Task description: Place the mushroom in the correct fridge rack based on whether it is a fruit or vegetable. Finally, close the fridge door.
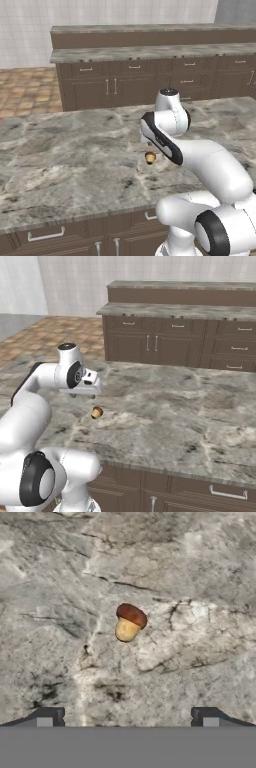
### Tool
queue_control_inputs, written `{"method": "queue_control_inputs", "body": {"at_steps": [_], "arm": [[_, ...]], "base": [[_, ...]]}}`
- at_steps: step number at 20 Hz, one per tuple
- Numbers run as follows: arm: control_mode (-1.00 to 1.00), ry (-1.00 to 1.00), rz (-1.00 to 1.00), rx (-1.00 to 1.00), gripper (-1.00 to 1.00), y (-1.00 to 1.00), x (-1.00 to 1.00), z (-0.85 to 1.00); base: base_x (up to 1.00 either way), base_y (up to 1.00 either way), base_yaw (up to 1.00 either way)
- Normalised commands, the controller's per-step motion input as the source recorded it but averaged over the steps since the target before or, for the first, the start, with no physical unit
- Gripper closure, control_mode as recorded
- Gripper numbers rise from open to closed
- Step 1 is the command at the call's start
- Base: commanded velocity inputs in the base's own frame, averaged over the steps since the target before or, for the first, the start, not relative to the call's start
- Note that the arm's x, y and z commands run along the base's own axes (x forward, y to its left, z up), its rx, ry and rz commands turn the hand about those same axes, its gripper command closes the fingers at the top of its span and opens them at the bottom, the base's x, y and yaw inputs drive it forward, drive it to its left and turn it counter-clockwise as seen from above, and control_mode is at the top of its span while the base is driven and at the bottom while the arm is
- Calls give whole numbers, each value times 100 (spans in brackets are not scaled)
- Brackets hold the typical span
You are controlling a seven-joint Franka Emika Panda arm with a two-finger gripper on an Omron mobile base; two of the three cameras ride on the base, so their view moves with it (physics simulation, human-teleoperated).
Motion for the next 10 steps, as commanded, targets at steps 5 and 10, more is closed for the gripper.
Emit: {"method": "queue_control_inputs", "body": {"at_steps": [5, 10], "arm": [[-100, 0, -1, 3, -100, -22, 15, -63], [-100, 3, 0, 3, -100, -13, 45, -50]], "base": [[0, 0, 0], [0, 0, 0]]}}
